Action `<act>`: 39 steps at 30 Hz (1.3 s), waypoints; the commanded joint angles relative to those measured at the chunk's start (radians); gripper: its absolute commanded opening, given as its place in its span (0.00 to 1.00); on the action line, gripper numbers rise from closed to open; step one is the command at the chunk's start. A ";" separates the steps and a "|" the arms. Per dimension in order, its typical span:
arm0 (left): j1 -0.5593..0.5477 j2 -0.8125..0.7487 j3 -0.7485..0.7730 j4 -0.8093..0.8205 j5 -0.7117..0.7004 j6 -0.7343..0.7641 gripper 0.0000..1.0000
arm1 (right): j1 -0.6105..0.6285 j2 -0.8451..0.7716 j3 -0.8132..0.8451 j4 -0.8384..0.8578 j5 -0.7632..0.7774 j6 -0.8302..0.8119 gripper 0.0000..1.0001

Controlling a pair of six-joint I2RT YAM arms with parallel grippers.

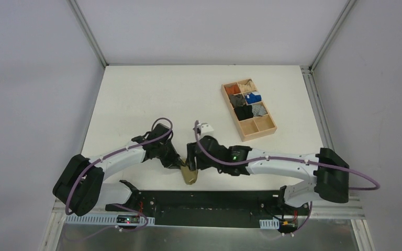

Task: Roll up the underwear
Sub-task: Roll the underwear to the center of the board.

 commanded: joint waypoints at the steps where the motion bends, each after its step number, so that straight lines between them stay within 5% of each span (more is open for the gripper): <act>1: -0.015 0.015 0.051 -0.146 -0.059 -0.047 0.00 | 0.172 0.129 0.136 -0.237 0.294 -0.137 0.64; 8: -0.025 0.079 0.112 -0.238 -0.053 -0.067 0.00 | 0.325 0.325 0.289 -0.248 0.438 -0.201 0.63; 21: -0.025 0.090 0.142 -0.304 -0.041 -0.106 0.00 | 0.362 0.507 0.351 -0.193 0.517 -0.232 0.58; 24: -0.025 0.080 0.150 -0.306 -0.037 -0.111 0.00 | 0.362 0.531 0.348 -0.191 0.535 -0.204 0.47; 27: -0.025 0.062 0.150 -0.306 -0.036 -0.119 0.00 | 0.362 0.513 0.310 -0.176 0.579 -0.154 0.06; 28: -0.025 0.056 0.150 -0.306 -0.038 -0.117 0.00 | 0.361 0.497 0.286 -0.163 0.585 -0.139 0.00; 31: -0.025 0.031 0.150 -0.306 -0.045 -0.103 0.00 | 0.337 0.433 0.196 -0.086 0.530 -0.097 0.00; 34: -0.024 -0.010 0.150 -0.305 -0.068 -0.097 0.22 | 0.298 0.361 0.078 0.052 0.384 -0.086 0.00; 37: -0.021 -0.056 0.150 -0.303 -0.087 -0.095 0.62 | 0.255 0.305 -0.024 0.171 0.243 -0.053 0.00; 39: -0.017 -0.081 0.151 -0.300 -0.090 -0.092 0.72 | 0.217 0.269 -0.091 0.258 0.126 -0.021 0.00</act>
